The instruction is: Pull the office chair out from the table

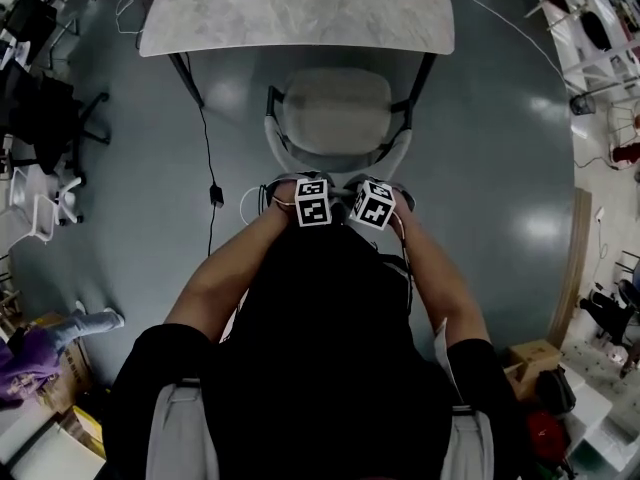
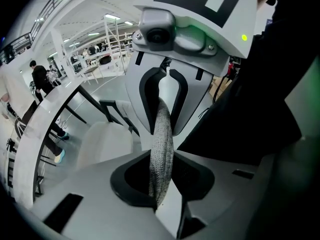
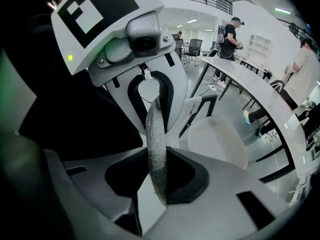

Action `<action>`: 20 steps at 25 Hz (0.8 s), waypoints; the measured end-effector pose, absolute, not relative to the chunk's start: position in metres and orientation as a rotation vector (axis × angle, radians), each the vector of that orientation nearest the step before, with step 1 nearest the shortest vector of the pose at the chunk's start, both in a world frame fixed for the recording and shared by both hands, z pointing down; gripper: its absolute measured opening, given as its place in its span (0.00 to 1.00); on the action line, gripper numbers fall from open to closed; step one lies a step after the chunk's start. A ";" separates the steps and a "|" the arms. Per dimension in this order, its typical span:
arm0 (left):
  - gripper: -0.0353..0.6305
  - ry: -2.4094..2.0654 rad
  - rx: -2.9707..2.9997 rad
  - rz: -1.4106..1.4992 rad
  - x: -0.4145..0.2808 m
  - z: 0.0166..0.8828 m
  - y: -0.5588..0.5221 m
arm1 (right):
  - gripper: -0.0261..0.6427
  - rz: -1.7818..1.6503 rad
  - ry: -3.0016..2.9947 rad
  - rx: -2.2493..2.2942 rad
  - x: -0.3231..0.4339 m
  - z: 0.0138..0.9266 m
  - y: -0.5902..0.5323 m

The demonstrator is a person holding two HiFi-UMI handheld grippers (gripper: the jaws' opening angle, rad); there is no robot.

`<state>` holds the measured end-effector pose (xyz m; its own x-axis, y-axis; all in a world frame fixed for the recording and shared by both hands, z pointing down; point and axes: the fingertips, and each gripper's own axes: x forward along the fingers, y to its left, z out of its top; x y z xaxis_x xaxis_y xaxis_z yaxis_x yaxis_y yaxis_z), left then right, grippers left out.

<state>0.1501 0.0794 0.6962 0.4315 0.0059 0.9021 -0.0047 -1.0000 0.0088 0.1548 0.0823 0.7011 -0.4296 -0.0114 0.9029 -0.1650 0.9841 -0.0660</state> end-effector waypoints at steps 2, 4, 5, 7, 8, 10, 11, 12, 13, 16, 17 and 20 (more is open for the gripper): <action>0.19 -0.001 2.650 1.657 0.148 0.695 0.090 | 0.18 0.175 -2.004 0.125 0.153 0.700 0.093; 0.19 0.004 2.648 1.642 0.146 0.694 0.103 | 0.18 0.179 -2.000 0.125 0.151 0.700 0.106; 0.19 0.008 2.649 1.637 0.145 0.694 0.109 | 0.18 0.183 -2.001 0.127 0.149 0.699 0.112; 0.19 0.010 2.655 1.636 0.141 0.693 0.120 | 0.18 0.193 -2.007 0.137 0.145 0.699 0.123; 0.19 0.011 2.658 1.639 0.138 0.694 0.125 | 0.18 0.196 -2.009 0.143 0.143 0.699 0.129; 0.19 0.018 2.659 1.644 0.133 0.696 0.139 | 0.18 0.200 -2.009 0.151 0.138 0.702 0.142; 0.19 0.022 2.658 1.647 0.131 0.697 0.146 | 0.18 0.200 -2.008 0.154 0.136 0.703 0.149; 0.19 0.026 2.658 1.647 0.130 0.698 0.152 | 0.18 0.201 -2.008 0.157 0.135 0.703 0.155; 0.19 0.029 2.659 1.646 0.129 0.698 0.158 | 0.18 0.202 -2.007 0.160 0.134 0.703 0.161; 0.19 0.032 2.662 1.645 0.129 0.698 0.173 | 0.18 0.203 -2.005 0.173 0.134 0.703 0.176; 0.19 0.034 2.663 1.644 0.129 0.698 0.177 | 0.18 0.203 -2.003 0.177 0.134 0.703 0.180; 0.19 0.052 2.665 1.645 0.128 0.698 0.190 | 0.18 0.208 -2.001 0.185 0.133 0.704 0.192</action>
